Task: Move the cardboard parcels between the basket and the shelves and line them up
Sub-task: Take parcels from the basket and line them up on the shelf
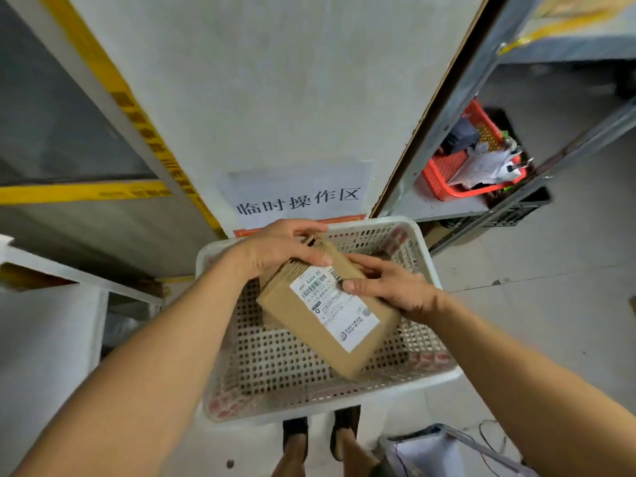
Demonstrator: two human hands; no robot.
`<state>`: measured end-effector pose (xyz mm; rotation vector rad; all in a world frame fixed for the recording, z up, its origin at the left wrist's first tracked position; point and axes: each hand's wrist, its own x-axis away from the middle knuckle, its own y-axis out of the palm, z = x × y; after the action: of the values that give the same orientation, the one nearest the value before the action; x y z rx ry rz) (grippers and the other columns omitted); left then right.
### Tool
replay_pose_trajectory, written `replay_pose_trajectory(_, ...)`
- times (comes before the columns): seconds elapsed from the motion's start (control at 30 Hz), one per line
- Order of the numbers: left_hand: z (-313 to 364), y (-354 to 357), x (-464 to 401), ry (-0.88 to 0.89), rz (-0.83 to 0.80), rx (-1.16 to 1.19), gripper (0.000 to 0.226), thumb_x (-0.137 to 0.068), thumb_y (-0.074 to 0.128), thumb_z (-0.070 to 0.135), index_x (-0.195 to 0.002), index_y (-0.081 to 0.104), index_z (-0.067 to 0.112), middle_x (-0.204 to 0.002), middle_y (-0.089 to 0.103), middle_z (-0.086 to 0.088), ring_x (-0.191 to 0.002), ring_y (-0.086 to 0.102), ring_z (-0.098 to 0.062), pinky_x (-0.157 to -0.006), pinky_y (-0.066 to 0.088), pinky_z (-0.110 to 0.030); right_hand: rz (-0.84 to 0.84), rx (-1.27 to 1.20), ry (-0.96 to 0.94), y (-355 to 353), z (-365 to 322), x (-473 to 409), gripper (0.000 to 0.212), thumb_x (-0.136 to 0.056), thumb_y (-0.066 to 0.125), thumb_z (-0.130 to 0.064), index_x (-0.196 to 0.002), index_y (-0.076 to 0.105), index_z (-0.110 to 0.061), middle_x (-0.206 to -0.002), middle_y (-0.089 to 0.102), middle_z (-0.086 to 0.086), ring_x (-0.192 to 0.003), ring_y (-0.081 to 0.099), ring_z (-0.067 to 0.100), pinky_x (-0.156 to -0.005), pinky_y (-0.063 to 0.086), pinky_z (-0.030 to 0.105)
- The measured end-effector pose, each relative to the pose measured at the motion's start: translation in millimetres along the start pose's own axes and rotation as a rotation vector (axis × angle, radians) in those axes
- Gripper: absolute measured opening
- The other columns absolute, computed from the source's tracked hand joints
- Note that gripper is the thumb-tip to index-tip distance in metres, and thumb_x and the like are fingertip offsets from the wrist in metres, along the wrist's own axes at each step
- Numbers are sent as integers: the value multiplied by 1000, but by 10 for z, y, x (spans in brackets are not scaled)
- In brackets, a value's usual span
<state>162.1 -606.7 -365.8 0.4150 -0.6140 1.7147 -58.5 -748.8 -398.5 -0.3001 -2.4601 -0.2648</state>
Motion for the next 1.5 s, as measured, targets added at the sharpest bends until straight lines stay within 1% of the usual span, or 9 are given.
replay_pose_trajectory(0.1, -2, -10, 219, 93, 293, -179, 81, -82, 81, 60, -153, 47, 40, -155, 50, 11, -139, 50, -12, -112, 45, -40, 89, -224, -46, 224, 1, 87, 59, -91, 80, -22, -146, 59, -28, -131, 74, 12, -116, 72, 35, -95, 60, 46)
replay_pose_trajectory(0.23, -366, -107, 747, 185, 701, -90, 84, -92, 70, 60, -160, 33, 28, -161, 43, 4, -145, 44, -15, -116, 39, -36, 205, -359, -85, 524, -28, 157, 61, -88, 85, -30, -144, 61, -26, -131, 73, 15, -118, 71, 40, -99, 58, 53)
replay_pose_trajectory(0.4, -767, -234, 1352, 33, 464, 233, 117, -64, 68, 94, -161, 25, 43, -162, 38, 13, -144, 46, -14, -120, 39, -49, 245, -384, -167, 927, -459, 187, 53, -92, 80, -32, -141, 63, -19, -131, 73, 17, -120, 70, 41, -97, 59, 51)
replay_pose_trajectory(0.53, -763, -193, 1655, 77, 383, 513, 104, -69, 82, 78, -156, 33, 49, -156, 51, 16, -138, 55, -13, -114, 46, -54, 176, -326, -217, 1311, -803, 160, 47, -99, 72, -32, -141, 62, -15, -133, 71, 19, -122, 68, 44, -106, 54, 58)
replay_pose_trajectory(0.73, -682, -214, 2179, 230, 603, 664, 53, -94, 71, 20, -135, 50, 48, -119, 76, 18, -105, 73, -4, -72, 61, -24, -53, -77, -255, 1702, -1154, 101, 49, -100, 69, -42, -147, 57, -37, -140, 69, 5, -130, 65, 33, -117, 42, 62)
replay_pose_trajectory(0.97, -794, -216, 2803, 223, 854, 694, 73, -90, 79, 33, -152, 44, 48, -140, 67, 12, -128, 65, -13, -102, 56, -43, -306, 244, -246, 2097, -1638, 79, 39, -104, 60, -42, -142, 53, -48, -124, 77, -8, -110, 75, 17, -87, 64, 48)
replay_pose_trajectory(1.13, -855, -125, 3320, 217, 1148, 687, 63, -94, 76, 31, -147, 48, 50, -137, 68, 18, -130, 62, -9, -99, 55, -30, -380, 284, -377, 2756, -1806, 84, 44, -104, 62, -40, -146, 52, -49, -124, 75, -18, -105, 75, 5, -73, 64, 32)
replay_pose_trajectory(1.23, -889, -60, 3748, 223, 1308, 589, 61, -99, 72, 27, -152, 47, 47, -141, 64, 19, -134, 59, -9, -113, 48, -47, -452, 242, -383, 3180, -1834, 164, 51, -101, 68, -34, -149, 53, -44, -122, 76, -17, -105, 75, 7, -67, 62, 28)
replay_pose_trajectory(1.5, -1056, 186, 5061, 326, 1572, 510, 51, -107, 59, 18, -150, 50, 43, -142, 65, 16, -127, 65, -9, -106, 52, -42, -697, 251, -384, 4470, -2007, 567, 61, -97, 72, -20, -151, 52, -39, -129, 76, -4, -124, 69, 27, -103, 53, 57)
